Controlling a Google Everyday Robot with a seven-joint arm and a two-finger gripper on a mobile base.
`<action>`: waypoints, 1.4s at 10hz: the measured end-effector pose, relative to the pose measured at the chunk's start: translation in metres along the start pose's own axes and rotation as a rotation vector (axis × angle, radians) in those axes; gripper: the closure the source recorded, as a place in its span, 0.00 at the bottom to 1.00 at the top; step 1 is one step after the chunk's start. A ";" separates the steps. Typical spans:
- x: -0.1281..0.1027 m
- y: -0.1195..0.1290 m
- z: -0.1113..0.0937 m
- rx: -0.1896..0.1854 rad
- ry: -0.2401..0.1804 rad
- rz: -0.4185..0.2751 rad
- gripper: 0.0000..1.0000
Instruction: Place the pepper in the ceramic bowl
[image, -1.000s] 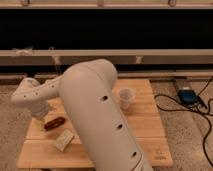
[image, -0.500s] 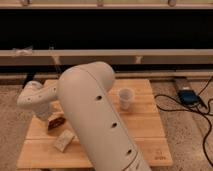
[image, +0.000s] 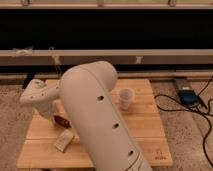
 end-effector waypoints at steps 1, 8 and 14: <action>0.004 -0.005 -0.017 -0.002 -0.018 0.012 0.93; 0.075 -0.083 -0.094 0.018 -0.103 0.124 1.00; 0.121 -0.140 -0.076 0.012 -0.062 0.295 0.94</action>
